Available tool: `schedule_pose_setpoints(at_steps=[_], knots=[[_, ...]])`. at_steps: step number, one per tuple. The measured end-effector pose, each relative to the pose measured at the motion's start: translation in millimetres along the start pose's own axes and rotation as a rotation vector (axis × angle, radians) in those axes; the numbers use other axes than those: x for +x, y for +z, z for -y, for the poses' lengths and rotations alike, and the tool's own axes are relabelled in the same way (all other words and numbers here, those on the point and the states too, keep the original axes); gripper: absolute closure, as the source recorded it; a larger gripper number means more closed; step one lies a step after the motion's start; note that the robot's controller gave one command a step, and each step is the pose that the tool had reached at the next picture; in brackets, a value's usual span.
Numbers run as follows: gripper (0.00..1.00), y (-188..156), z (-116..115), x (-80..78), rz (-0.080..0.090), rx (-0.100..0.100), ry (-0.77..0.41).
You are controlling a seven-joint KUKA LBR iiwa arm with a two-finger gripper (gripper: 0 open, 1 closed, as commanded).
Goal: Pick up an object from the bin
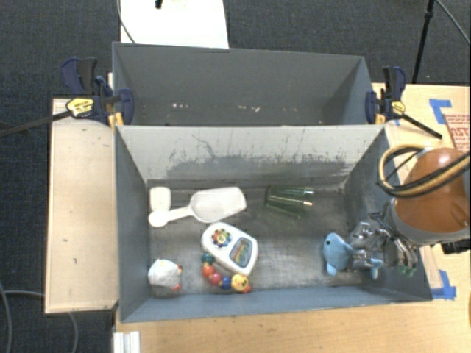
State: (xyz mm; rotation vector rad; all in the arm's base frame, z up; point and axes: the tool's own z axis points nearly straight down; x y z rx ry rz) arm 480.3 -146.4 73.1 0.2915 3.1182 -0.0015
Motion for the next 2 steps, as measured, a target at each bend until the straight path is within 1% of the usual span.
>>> schedule_pose_setpoints(at_steps=[1,2], knots=[[1.00,-4.7,-0.4,2.3,-0.010,-0.001,-0.001],[1.00,-24.5,-0.6,3.3,-0.016,-0.002,-0.001]])
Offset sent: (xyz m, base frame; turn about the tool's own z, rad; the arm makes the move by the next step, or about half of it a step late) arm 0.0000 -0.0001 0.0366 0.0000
